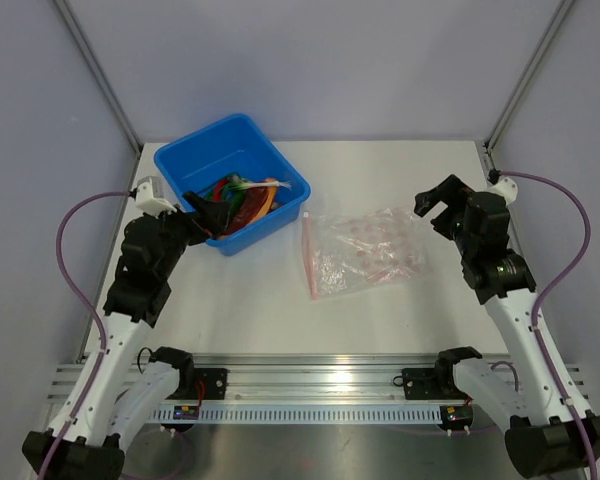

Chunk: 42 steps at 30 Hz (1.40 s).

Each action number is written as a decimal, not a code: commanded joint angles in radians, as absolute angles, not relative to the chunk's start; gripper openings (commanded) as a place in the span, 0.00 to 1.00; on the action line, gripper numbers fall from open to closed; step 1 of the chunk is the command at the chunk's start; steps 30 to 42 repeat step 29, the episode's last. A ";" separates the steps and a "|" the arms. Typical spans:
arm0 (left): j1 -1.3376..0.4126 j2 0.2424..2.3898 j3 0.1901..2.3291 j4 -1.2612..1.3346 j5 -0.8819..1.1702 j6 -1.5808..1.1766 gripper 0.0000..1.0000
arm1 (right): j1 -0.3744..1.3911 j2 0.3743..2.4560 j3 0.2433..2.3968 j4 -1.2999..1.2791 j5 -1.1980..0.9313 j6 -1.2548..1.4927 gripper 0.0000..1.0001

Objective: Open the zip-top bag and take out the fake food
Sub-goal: Reset both arms

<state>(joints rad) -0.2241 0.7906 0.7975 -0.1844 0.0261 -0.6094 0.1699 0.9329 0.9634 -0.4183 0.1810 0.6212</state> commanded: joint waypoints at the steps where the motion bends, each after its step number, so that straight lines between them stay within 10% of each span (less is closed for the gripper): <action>1: -0.229 0.688 0.723 -0.109 0.092 -0.632 0.99 | 0.172 0.853 0.910 -0.462 0.157 0.578 0.99; 17: -0.229 0.183 0.334 -0.107 0.109 -0.624 0.99 | 0.172 0.588 0.627 -0.445 0.109 0.640 0.99; 42: -0.229 0.195 0.348 -0.146 0.072 -0.614 0.99 | 0.170 0.572 0.603 -0.448 0.113 0.658 0.99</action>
